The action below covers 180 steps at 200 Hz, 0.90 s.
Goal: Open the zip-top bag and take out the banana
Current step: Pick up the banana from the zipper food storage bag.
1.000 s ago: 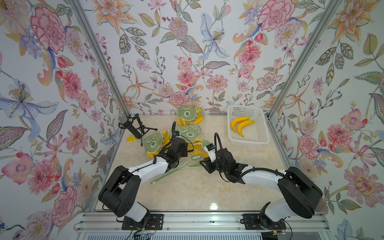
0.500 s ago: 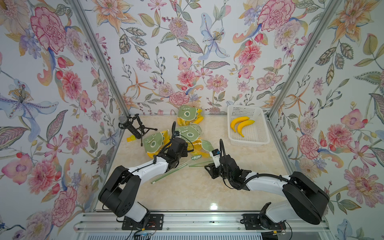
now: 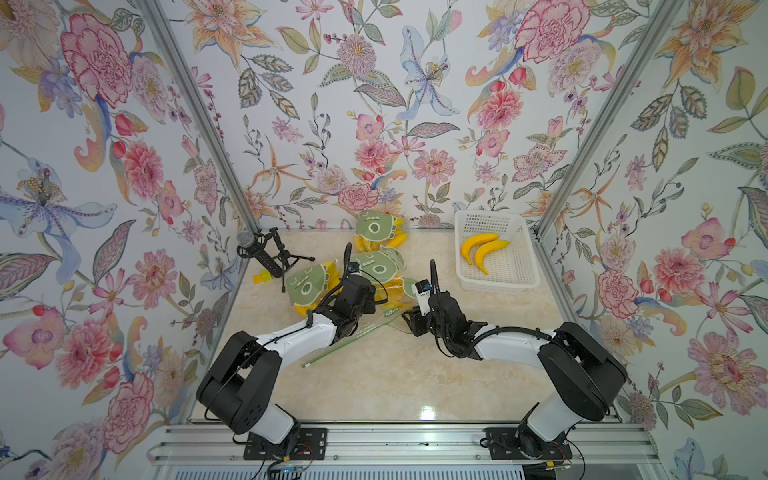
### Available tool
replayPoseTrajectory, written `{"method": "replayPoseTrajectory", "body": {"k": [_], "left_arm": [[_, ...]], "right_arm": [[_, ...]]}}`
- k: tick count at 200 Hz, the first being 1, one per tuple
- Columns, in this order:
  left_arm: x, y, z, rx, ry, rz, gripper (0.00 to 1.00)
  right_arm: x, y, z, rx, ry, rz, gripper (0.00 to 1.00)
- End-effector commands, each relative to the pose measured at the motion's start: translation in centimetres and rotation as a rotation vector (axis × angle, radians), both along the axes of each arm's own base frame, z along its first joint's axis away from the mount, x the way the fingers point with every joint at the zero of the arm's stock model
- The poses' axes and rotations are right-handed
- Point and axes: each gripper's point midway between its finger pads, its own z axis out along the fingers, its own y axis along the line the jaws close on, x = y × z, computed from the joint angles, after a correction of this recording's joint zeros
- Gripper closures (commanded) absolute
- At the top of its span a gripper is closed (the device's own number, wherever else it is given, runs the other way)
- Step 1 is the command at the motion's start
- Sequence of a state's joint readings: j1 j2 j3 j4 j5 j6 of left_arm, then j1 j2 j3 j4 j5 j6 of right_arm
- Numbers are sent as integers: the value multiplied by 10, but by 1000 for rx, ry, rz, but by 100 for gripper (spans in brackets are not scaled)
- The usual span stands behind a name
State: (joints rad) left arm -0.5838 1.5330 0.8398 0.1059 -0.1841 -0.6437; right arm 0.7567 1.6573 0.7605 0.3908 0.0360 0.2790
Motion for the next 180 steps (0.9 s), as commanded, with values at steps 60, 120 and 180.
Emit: {"method": "replayPoseTrajectory", "body": {"k": [60,120,180], "left_arm": [[4,-12,11,-9,-16,-29,100],[4,-12,9,-5,-15,-25,100],[5,-11,7,-1,-15,-19,100]], "right_arm": [[50,-8,-19,-287,-130,46,28],[68,-21,-55,-291,24,79,20],[37,-2,-55,-169,61,219,38]]}}
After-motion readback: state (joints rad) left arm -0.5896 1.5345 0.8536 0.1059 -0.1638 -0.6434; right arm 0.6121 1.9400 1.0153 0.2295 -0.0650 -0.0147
